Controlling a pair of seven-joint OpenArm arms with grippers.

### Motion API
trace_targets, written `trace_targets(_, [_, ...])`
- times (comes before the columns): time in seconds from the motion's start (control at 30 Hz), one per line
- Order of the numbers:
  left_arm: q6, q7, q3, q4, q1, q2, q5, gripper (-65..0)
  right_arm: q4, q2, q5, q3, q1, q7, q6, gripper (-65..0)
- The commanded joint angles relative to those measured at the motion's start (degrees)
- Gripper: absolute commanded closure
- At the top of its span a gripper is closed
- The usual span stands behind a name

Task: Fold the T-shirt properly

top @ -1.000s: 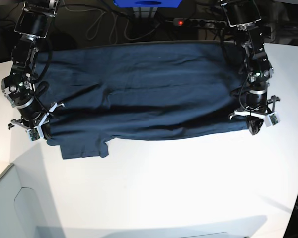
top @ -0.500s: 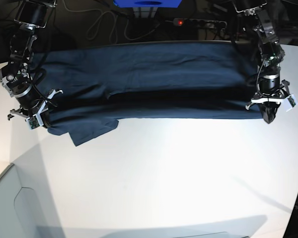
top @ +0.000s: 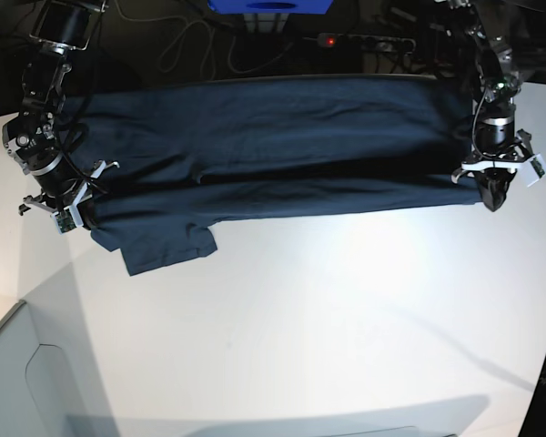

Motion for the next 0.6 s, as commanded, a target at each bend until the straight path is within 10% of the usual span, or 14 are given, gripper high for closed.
trace_targets(0.0, [-0.14, -1.58, -0.35, 0.73, -0.07, -0.48, -0.37, 0.0, 0.92, 0.85, 0.72, 0.33, 0.36, 1.58, 1.06, -0.1])
trace_targets(0.3, [-0.14, -1.58, -0.09, -1.56, 0.46, -0.48, -0.37, 0.0, 0.74, 1.03, 0.46, -0.03, -0.44, 0.79, 1.06, -2.1])
trace_targets(0.57, [-0.14, -1.58, 0.0, -1.91, 0.11, -0.48, -0.37, 0.0, 2.5, 1.29, 0.46, 0.24, -0.44, -2.29, 1.77, -35.4])
